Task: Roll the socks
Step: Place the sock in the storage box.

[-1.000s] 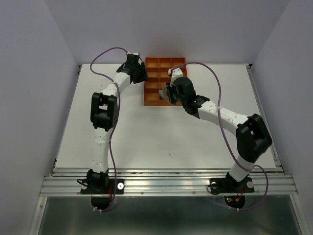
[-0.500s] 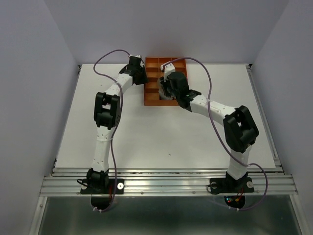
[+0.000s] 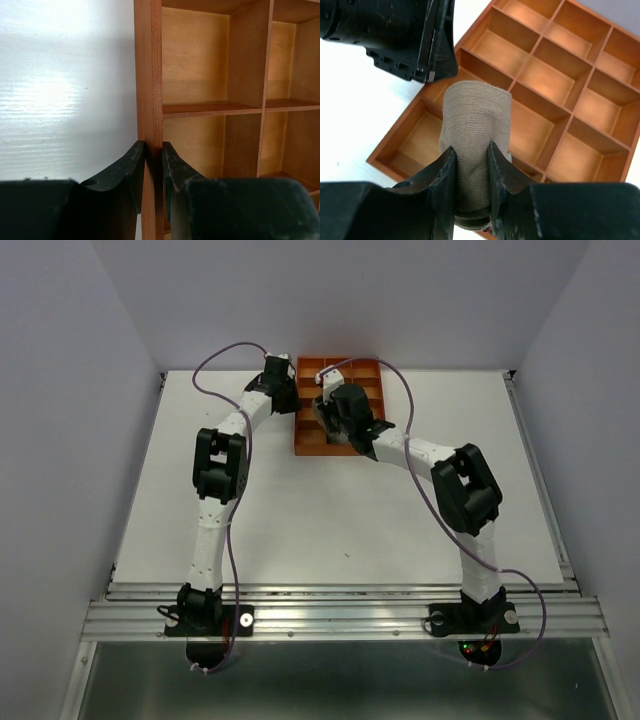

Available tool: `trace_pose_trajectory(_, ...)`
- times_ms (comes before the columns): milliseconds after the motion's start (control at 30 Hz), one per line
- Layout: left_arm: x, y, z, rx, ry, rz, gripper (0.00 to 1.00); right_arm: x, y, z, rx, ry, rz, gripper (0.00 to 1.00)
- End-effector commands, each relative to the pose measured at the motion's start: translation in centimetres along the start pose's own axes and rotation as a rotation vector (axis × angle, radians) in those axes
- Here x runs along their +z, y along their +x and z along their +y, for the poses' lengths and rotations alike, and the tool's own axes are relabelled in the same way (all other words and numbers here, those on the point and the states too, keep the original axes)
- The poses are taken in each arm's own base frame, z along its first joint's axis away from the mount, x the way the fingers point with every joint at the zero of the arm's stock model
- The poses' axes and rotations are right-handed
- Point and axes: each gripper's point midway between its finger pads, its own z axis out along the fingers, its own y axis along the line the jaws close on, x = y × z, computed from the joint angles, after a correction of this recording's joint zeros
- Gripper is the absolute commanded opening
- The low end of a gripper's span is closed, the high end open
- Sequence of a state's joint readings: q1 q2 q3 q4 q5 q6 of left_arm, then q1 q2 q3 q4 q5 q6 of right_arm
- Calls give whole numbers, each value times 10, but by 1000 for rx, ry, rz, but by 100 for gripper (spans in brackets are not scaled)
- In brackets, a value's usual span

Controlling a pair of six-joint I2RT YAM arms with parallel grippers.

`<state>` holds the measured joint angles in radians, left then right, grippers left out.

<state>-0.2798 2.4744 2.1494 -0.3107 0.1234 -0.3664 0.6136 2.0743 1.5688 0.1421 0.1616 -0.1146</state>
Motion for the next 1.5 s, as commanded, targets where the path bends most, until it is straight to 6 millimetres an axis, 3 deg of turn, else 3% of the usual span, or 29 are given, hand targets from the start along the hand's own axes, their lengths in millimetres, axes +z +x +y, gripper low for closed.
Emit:
trace_pose_trajectory(0, -5, -26, -19, -12, 63, -82, 18, 12, -44, -6, -23, 8, -147, 1)
trace_pose_trajectory(533, -4, -22, -9, -20, 19, -75, 15, 47, -54, -16, -136, 85, -225, 1)
trace_pose_trajectory(700, -4, -21, -9, -38, 18, -72, 15, 54, -44, -18, -161, 134, -225, 1)
trace_pose_trajectory(733, -3, -20, -9, -44, 20, -68, 15, 55, -42, -10, -170, 120, -220, 1)
trace_pose_trajectory(967, -1, -14, -2, -75, 5, -53, 15, 60, -8, 12, -174, 65, -167, 1)
trace_pose_trajectory(1067, -2, -12, -2, -101, 0, -49, 14, 59, 1, 33, -157, 11, -152, 1)
trace_pose_trajectory(1233, -4, -11, 2, -152, -11, -50, 7, 56, 23, 50, -104, -56, -93, 1)
trace_pose_trajectory(1467, -2, -3, 10, -220, -38, -40, 1, 44, 72, 62, -22, -81, 52, 1)
